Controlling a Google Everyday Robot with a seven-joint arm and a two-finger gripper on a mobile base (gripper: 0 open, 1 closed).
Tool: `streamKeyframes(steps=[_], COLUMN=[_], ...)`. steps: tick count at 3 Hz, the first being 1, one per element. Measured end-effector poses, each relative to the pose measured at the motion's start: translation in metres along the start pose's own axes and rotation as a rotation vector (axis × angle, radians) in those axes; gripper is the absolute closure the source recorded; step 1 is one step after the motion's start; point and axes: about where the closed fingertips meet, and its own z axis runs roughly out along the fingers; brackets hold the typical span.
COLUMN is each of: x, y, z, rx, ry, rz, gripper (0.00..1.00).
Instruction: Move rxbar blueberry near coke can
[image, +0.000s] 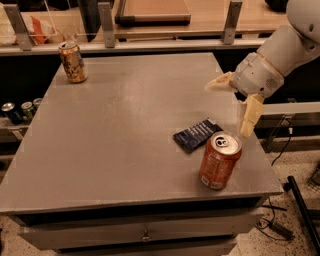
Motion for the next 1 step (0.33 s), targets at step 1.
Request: streamKeyframes(steps=[1], x=[0.0047], y=[0.0003], z=[-0.0077], rx=[0.019], ry=[0.013], rz=[0.024], gripper=[0.00])
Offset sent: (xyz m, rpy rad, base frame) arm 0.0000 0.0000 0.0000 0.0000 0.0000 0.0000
